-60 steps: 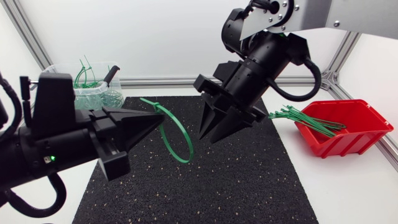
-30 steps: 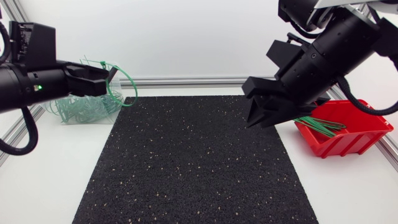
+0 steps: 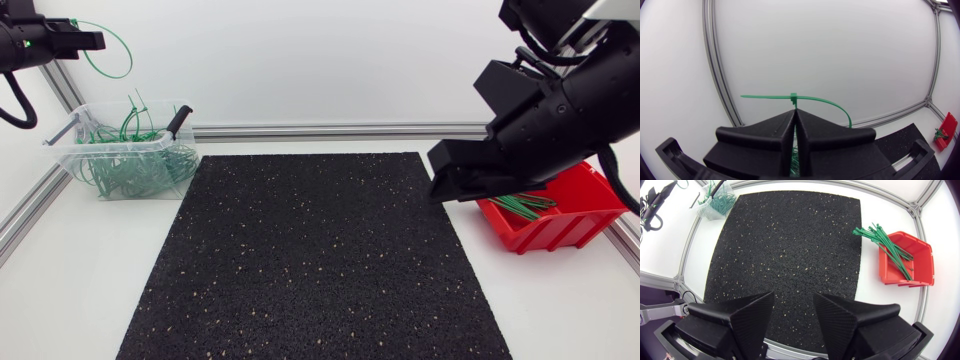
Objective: Take a green cable tie from the red box, thread the tail through the head to close it, then place it in the transparent bin on the left.
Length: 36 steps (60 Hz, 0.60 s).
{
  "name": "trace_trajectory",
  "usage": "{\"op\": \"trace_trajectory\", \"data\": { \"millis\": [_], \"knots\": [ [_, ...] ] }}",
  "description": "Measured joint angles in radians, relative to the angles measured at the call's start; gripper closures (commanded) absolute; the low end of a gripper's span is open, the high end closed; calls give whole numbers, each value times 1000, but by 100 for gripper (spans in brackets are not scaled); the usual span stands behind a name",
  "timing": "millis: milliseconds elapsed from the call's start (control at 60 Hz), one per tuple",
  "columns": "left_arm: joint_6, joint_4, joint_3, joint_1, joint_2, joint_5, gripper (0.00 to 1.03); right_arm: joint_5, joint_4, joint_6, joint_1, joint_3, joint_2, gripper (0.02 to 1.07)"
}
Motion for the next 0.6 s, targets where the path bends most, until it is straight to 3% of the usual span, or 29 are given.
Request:
{"op": "trace_trajectory", "data": {
  "millis": [200, 350, 383, 433, 467, 500, 600],
  "knots": [
    [18, 55, 175, 51, 242, -24, 100, 21, 7, 0, 0, -28, -18, 46],
    [50, 30, 297, 65, 418, -55, 82, 22, 11, 0, 0, -49, -28, 46],
    [60, 3, 322, 65, 456, -64, 69, 23, 11, 0, 0, -54, -31, 46],
    [70, -32, 341, 64, 504, -69, 37, 26, 14, 0, 0, -63, -34, 46],
    [80, -56, 344, 64, 523, -69, 9, 26, 14, 0, 0, -66, -36, 46],
    [97, -87, 344, 64, 543, -75, 4, 29, 14, 0, 0, -69, -37, 46],
    [131, -114, 343, 56, 571, -98, 4, 37, 14, 0, 2, -70, -39, 46]
  ]
}}
